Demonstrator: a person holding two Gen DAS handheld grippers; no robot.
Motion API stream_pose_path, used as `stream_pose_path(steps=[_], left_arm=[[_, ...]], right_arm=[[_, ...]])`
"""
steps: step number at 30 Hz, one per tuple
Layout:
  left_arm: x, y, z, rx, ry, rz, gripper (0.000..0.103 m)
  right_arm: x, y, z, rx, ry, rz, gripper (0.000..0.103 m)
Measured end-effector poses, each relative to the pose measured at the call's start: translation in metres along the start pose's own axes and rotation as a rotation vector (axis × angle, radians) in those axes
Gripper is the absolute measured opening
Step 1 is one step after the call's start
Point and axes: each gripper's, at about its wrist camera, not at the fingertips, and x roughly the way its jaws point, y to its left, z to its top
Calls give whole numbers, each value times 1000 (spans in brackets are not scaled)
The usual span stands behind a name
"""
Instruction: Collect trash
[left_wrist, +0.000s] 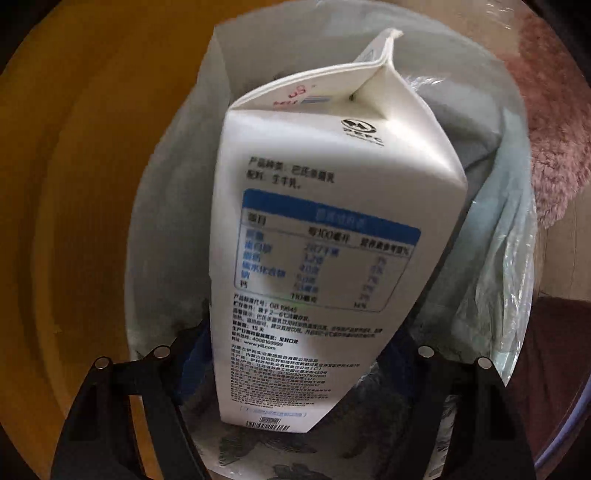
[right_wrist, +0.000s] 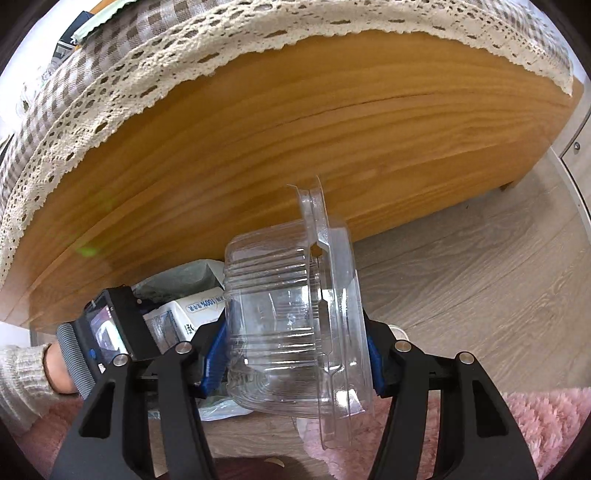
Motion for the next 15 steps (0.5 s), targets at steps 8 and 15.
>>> stream_pose_path(steps=[8, 15], left_arm=[[32, 8, 17, -48, 123, -55, 74], [60, -2, 31, -17, 206, -40, 74]], right_arm=[[6, -3, 6, -2, 18, -1, 58], [7, -5, 11, 2, 31, -3, 58]])
